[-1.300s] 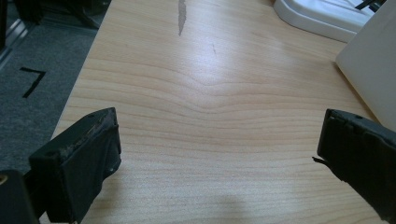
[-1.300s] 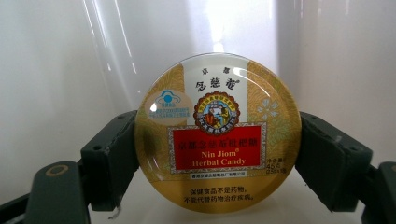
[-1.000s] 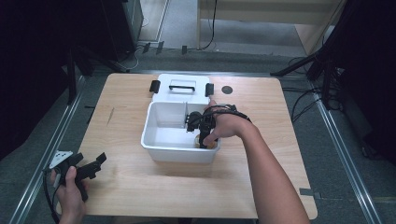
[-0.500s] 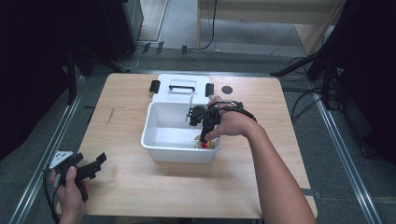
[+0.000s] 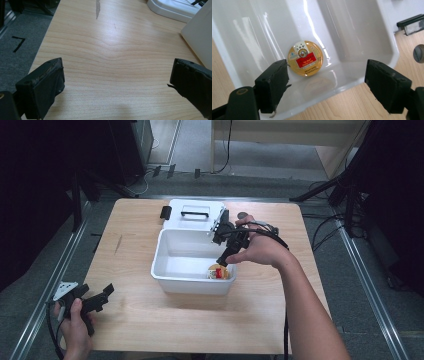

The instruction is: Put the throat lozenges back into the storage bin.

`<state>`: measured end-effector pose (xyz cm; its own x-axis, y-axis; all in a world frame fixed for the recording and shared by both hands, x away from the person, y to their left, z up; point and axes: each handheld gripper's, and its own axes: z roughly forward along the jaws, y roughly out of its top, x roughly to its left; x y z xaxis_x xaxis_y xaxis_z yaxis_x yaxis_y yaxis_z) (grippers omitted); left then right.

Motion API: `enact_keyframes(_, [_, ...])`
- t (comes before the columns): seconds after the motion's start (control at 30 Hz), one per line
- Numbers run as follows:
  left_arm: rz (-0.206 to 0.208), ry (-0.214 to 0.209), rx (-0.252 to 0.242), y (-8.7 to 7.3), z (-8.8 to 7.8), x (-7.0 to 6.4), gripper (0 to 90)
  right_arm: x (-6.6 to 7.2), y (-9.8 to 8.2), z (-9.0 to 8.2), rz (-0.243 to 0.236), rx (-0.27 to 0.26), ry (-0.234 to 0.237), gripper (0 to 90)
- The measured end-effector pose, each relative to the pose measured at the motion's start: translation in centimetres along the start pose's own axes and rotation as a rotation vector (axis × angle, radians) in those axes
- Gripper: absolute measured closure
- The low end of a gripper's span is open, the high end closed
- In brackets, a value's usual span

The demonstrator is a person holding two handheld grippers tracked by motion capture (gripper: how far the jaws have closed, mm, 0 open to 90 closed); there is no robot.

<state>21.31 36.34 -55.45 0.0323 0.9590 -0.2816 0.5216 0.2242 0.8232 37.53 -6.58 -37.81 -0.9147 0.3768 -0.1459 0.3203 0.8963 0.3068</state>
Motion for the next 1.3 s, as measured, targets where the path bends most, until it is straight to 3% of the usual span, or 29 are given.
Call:
enact_keyframes(0.3, [-0.005, 0.002, 0.001, 0.0, 0.0, 0.0, 0.0, -0.6, -2.1, -2.2, 0.043, -0.047, -0.027, 16.9])
enact_keyframes(0.5, [-0.001, 0.004, -0.001, 0.0, 0.0, 0.0, 0.0, -1.3, -4.2, -2.9, 0.105, -0.072, -0.050, 15.5])
enact_keyframes(0.77, [0.003, 0.005, 0.000, 0.0, 0.0, -0.1, 0.0, -2.0, -8.2, -2.7, 0.299, -0.116, -0.162, 11.8])
enact_keyframes(0.87, [0.002, 0.007, 0.001, 0.0, 0.0, -0.1, 0.0, -2.5, -10.0, -2.5, 0.367, -0.151, -0.129, 2.7])
enact_keyframes(1.1, [0.005, 0.006, -0.001, 0.0, 0.0, -0.1, 0.0, -2.5, -13.7, -0.9, 0.441, -0.180, -0.148, 0.0])
enact_keyframes(1.17, [0.006, 0.007, 0.000, 0.0, 0.0, -0.1, 0.0, -2.2, -15.3, 0.0, 0.478, -0.208, -0.178, 0.0])
enact_keyframes(1.3, [0.009, 0.007, 0.001, 0.0, 0.0, -0.1, 0.0, -1.9, -16.9, 0.9, 0.518, -0.229, -0.200, 0.0])
